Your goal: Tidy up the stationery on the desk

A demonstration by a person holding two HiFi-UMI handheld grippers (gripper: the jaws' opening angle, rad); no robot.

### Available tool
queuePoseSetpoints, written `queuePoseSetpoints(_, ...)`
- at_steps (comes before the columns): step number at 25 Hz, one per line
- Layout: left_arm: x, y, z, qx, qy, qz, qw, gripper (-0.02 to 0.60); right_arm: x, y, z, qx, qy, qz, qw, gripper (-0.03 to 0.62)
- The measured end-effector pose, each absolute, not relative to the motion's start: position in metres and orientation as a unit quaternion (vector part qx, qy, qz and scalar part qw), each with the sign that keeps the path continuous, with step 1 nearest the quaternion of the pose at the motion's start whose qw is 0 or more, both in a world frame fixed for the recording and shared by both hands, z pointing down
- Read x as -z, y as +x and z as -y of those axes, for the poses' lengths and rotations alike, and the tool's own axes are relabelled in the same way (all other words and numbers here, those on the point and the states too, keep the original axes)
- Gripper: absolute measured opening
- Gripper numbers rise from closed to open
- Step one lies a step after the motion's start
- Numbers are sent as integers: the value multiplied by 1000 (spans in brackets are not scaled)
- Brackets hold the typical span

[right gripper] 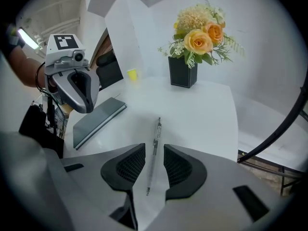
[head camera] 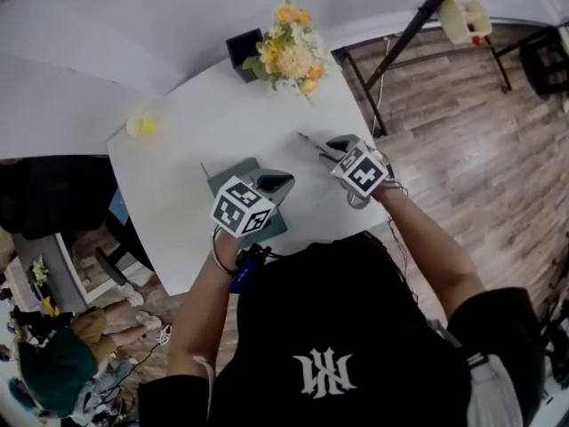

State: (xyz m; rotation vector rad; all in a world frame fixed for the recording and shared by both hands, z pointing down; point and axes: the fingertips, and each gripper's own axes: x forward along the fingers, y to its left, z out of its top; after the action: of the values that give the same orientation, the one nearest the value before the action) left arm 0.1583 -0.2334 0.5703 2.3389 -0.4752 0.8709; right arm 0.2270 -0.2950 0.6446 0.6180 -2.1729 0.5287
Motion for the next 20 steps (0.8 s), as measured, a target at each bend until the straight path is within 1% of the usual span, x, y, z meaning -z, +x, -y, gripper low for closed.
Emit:
queuePoseSetpoints(9, -576, 145, 228, -310, 872, 199, 322, 3, -658, 226, 297, -200, 246, 851, 419, 98)
queuePoseSetpoints(14, -578, 137, 225, -301, 868, 212, 332, 3, -658, 224, 294, -169, 245, 852, 432, 75)
queuePoseSetpoints(20, -578, 119, 226, -285, 864, 236, 342, 3, -652, 222, 294, -164, 254, 851, 429, 67)
